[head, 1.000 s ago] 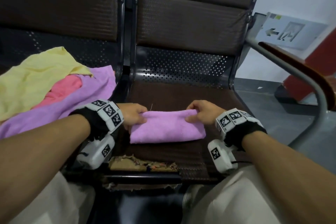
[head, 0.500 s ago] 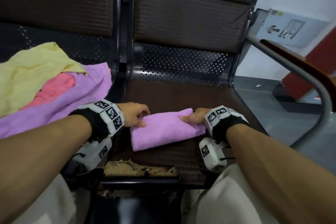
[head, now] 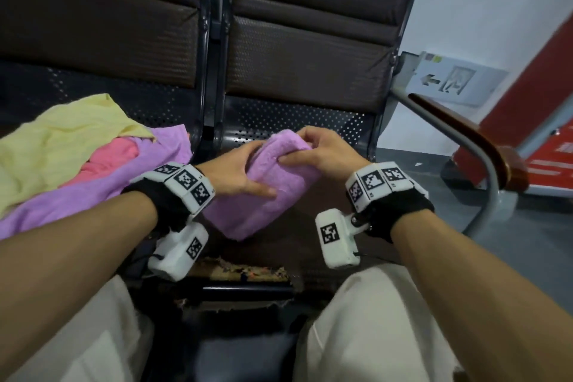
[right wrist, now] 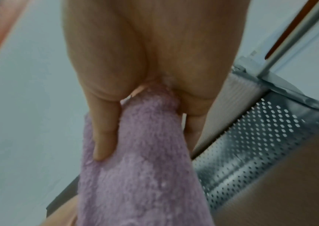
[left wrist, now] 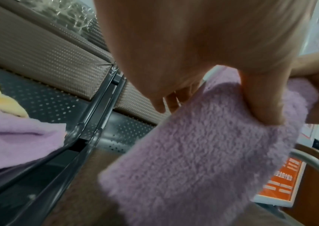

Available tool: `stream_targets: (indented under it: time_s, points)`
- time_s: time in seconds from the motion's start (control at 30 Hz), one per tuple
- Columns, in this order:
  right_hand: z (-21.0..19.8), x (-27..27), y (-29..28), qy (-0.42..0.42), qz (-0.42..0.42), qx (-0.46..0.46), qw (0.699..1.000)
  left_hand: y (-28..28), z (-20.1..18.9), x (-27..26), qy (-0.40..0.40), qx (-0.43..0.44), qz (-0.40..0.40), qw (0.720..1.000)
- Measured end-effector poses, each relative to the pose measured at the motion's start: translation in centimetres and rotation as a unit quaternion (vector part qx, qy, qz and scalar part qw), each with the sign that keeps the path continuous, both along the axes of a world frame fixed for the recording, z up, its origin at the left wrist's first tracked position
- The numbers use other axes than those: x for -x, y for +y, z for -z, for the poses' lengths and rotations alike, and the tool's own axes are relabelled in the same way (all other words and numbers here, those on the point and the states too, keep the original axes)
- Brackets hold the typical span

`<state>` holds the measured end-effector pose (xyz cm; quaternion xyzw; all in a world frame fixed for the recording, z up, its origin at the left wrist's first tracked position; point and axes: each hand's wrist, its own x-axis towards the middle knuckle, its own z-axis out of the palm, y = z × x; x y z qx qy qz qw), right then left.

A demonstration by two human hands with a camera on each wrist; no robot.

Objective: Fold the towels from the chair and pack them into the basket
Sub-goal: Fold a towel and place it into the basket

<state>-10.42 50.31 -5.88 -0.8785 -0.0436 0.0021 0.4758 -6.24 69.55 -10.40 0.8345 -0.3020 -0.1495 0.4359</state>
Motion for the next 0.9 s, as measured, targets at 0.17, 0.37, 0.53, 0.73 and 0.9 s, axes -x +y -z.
stream_targets:
  time_s: [0.17,0.37,0.53,0.73,0.9]
  points:
    - [-7.0,4.7,-0.7,-0.095,0.021,-0.053,0.994,-0.9,-6.3,4.1,-0.017,0.017,0.017,1.0]
    - [-11.7,11.6,-6.0,-0.179,0.091,-0.154,0.967,-3.9,-12.2,9.1,-0.043,-0.012,0.042,0.998]
    - [-8.6,17.4,-12.4,-0.189,0.186,-0.188,0.946,-10.0,-13.7,12.8,-0.085,-0.121,0.09,0.985]
    - [-0.9,26.4,-18.9,-0.17,0.319,-0.205,0.91,-19.4,-9.1,17.0,-0.128,-0.22,0.164,0.953]
    - [8.0,34.1,-21.9,-0.116,0.408,-0.196,0.884,-25.1,0.9,21.4,-0.094,-0.253,0.25,0.93]
